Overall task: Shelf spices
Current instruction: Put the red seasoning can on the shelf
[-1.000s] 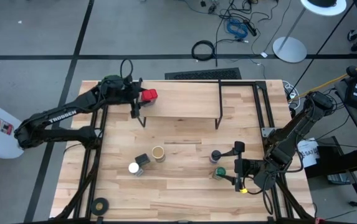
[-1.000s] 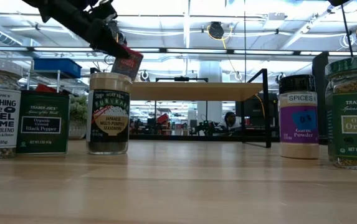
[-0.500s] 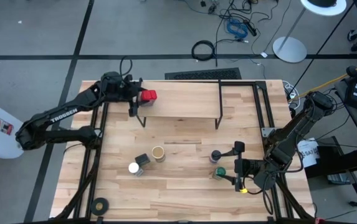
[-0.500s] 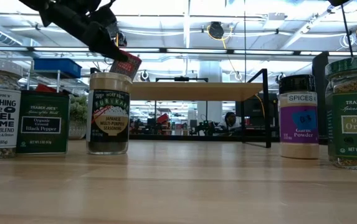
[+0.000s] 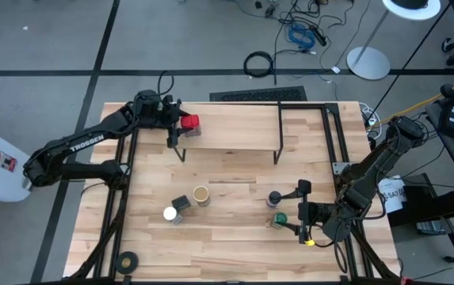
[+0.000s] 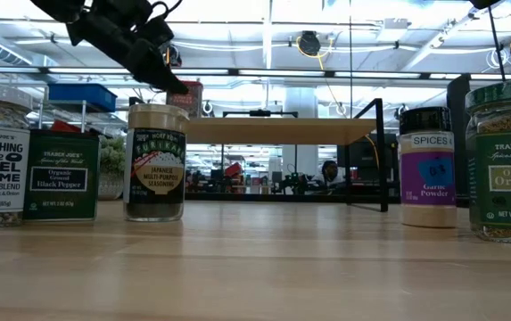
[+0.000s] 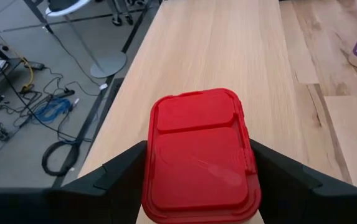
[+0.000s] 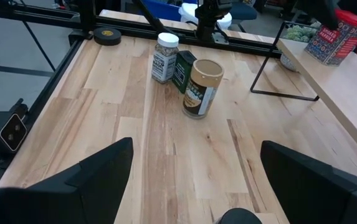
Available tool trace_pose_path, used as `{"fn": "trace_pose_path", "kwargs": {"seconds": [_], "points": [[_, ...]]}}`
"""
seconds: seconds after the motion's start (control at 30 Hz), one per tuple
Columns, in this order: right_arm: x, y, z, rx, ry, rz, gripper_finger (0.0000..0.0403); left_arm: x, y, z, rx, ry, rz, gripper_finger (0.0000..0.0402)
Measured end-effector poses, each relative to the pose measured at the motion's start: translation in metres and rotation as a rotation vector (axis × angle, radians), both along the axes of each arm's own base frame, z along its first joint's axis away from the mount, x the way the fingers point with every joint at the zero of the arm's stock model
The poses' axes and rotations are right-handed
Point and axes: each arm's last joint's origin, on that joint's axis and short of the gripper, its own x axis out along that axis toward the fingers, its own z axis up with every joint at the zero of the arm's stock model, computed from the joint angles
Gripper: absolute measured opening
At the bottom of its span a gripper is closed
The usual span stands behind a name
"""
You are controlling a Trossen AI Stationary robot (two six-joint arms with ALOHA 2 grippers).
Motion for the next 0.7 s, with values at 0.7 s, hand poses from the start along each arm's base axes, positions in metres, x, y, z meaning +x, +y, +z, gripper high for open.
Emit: {"fn": "trace_pose_path", "kwargs": {"seconds": [0.7], "points": [[0.000,0.000,0.000,-0.001,0.004,0.004,0.0341,-0.001,-0.003,0.009,-0.034,0.025,-0.004,0.0256]]}}
